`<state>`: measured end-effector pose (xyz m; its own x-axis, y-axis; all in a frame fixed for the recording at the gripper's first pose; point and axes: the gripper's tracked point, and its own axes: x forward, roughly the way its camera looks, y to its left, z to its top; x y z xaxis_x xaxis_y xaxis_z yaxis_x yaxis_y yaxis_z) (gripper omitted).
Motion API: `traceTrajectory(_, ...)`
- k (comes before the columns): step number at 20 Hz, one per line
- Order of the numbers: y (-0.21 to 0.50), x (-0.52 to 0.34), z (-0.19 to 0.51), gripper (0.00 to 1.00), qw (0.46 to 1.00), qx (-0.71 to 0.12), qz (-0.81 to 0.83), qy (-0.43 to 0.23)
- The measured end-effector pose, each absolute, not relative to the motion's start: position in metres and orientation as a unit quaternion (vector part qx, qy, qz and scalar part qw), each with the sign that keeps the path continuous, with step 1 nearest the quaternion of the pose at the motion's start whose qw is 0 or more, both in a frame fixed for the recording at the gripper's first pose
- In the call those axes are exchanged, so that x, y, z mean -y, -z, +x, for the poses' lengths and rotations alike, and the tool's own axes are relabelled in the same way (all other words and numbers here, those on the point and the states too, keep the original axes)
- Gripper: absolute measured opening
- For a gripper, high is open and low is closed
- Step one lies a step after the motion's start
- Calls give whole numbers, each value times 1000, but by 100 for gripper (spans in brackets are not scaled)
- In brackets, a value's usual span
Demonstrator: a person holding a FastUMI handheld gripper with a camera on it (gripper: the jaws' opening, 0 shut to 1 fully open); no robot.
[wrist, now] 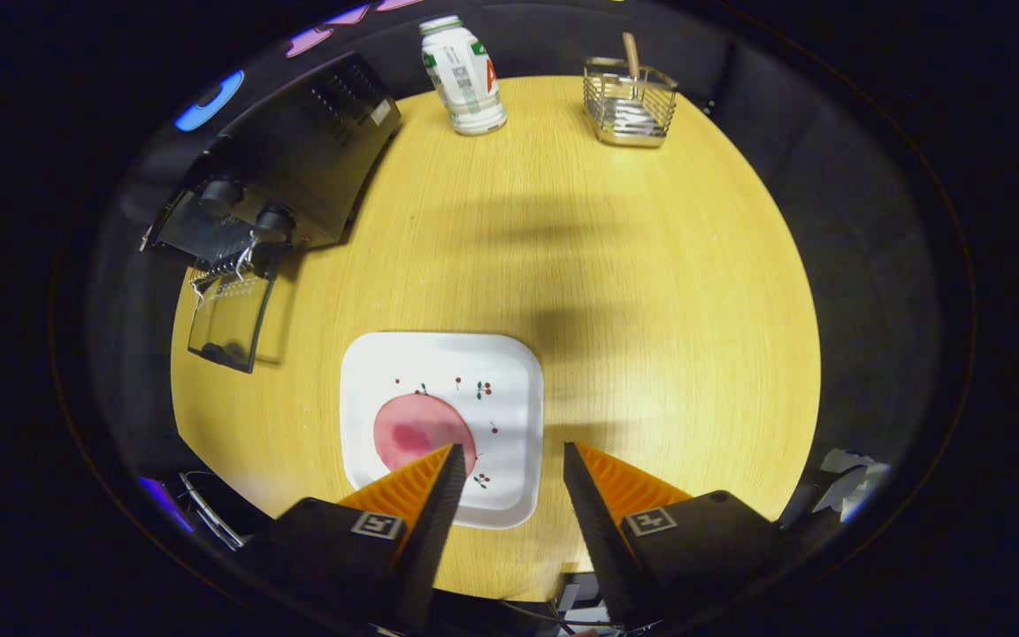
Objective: Open the toaster oven, put the food inside, and close the toaster oven door.
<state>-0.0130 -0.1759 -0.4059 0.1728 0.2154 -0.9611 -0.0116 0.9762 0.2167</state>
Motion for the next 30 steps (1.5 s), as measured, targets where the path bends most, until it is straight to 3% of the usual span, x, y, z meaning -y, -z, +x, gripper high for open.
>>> traceTrajectory(1,415,178,-13,69,754,-647,79,-76)
traceTrajectory(4,425,179,-7,68,748,-654,74,-80)
traceTrajectory(6,427,180,-4,44,750,-651,69,-89)
traceTrajectory(10,426,175,2,11,751,-638,105,-136)
traceTrajectory(12,428,177,8,6,746,-633,149,-145)
traceTrajectory(20,415,170,-12,5,706,-593,369,-118)
traceTrajectory(30,344,103,-31,5,698,-532,468,-102)
